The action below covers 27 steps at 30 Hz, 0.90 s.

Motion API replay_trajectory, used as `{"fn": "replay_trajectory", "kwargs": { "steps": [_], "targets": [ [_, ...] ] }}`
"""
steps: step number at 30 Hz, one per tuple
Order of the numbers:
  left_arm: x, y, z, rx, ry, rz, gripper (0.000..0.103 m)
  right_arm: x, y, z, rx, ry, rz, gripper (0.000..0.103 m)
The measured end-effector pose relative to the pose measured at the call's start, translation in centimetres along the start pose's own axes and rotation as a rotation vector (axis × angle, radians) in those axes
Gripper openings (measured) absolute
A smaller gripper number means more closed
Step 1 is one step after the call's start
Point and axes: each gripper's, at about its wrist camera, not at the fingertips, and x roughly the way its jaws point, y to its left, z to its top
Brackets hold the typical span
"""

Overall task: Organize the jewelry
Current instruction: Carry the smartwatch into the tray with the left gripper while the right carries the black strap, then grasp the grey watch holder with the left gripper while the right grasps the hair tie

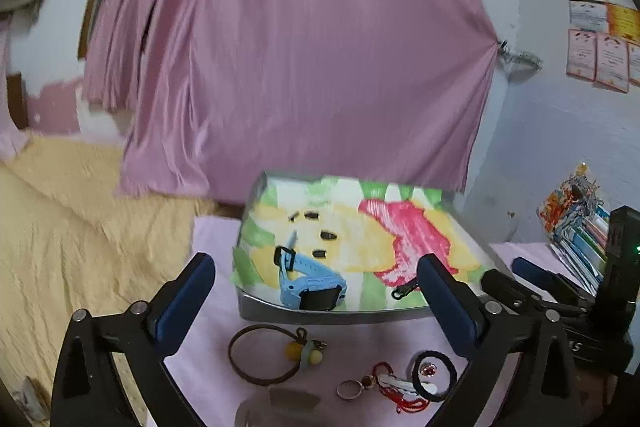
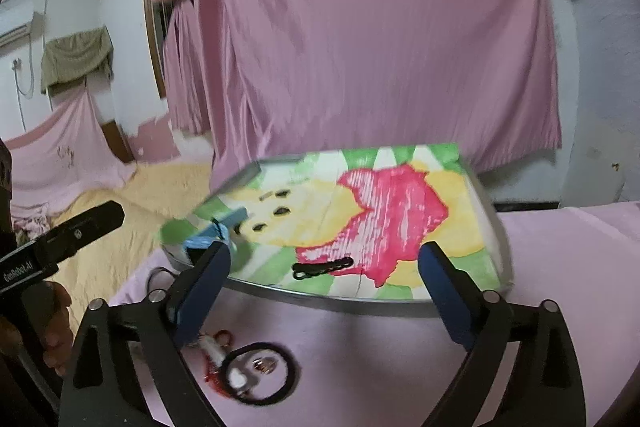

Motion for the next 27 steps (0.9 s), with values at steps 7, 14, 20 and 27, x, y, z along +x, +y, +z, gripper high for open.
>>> {"fn": "replay_trajectory", "kwargs": {
  "steps": [7, 14, 20, 27],
  "targets": [
    [-4.2, 0.1, -2.1, 0.012, -0.073, 0.051, 0.102, -5.1, 1.1, -1.8, 0.009, -0.137, -0.019, 0.1],
    [-7.1, 0.8, -4.3, 0.017, -0.11, 0.086, 0.102, -8.0, 2.5, -4.0, 0.0, -0.194, -0.029, 0.1],
    [-8.8, 1.3, -5.5, 0.056, -0.129, 0.095, 0.102, -9.0, 3.4, -5.9, -0.004, -0.209, -0.025, 0.1],
    [-9.4, 1.8, -6.6, 0.083, -0.118, 0.095, 0.102, -9.1, 4.2, -7.2, -0.022, -0.184, -0.038, 0.1]
  ]
}}
